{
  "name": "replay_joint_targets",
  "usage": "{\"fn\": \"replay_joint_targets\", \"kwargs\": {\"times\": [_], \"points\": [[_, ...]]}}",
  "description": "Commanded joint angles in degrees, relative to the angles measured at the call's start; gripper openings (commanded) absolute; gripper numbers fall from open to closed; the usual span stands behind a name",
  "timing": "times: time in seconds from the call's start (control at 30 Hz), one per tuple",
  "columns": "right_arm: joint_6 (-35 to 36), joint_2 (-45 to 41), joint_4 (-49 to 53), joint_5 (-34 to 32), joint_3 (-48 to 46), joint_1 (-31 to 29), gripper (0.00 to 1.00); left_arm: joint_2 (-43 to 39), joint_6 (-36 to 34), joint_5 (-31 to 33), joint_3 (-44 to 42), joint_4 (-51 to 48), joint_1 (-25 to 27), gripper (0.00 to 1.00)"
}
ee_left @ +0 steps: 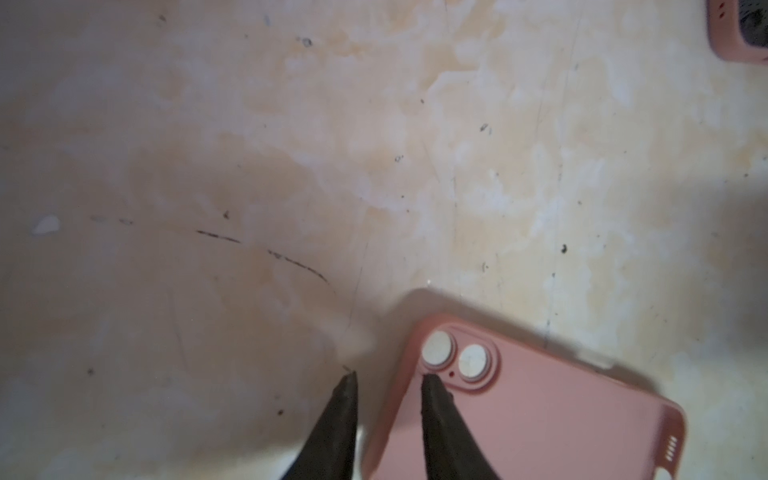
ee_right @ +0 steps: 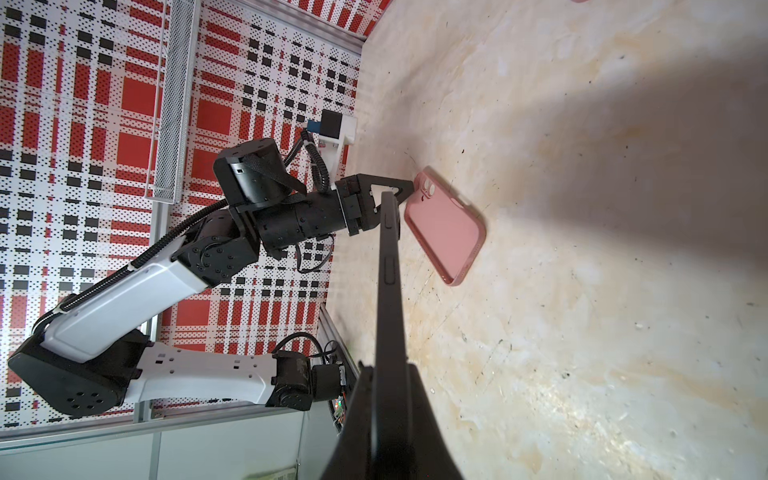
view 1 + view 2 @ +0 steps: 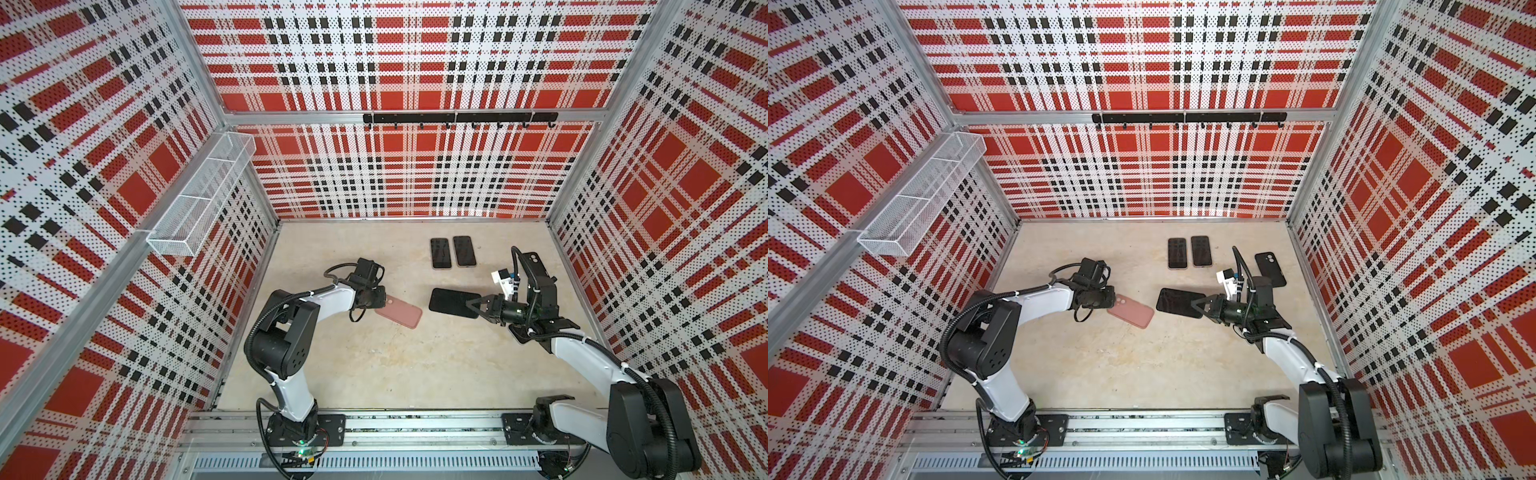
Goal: Put the phone into the phone case
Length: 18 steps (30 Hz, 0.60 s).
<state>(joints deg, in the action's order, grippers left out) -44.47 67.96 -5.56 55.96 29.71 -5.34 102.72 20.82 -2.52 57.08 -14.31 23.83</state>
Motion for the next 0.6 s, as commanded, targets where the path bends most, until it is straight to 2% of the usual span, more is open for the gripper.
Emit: {"fn": "replay_joint_targets", "kwargs": {"times": [0.0,0.23,0.3,0.43,0.57], "points": [[0.1,0.6,-5.0,3.0,-0.2,0.6,0.0,1.6,0.1,1.1,1.8,-1.1,0.8,0.27],[3.0,2.3,-2.0,2.4,-1.0,0.6,0.0,1.3,4.3,-0.5,1.1,-1.2,2.1,0.07],[4.5,3.4,0.3,1.7,-1.0,0.3,0.0,0.6,5.9,-1.6,0.5,-1.3,2.6,0.04],[7.2,6.0,3.1,0.0,0.3,-1.9,0.0,-1.3,8.5,-2.3,-0.6,-1.3,5.0,0.02],[7.9,10.1,2.4,1.0,2.7,-3.9,0.0,-1.9,9.6,-2.0,-0.3,-1.9,7.8,0.02]]}}
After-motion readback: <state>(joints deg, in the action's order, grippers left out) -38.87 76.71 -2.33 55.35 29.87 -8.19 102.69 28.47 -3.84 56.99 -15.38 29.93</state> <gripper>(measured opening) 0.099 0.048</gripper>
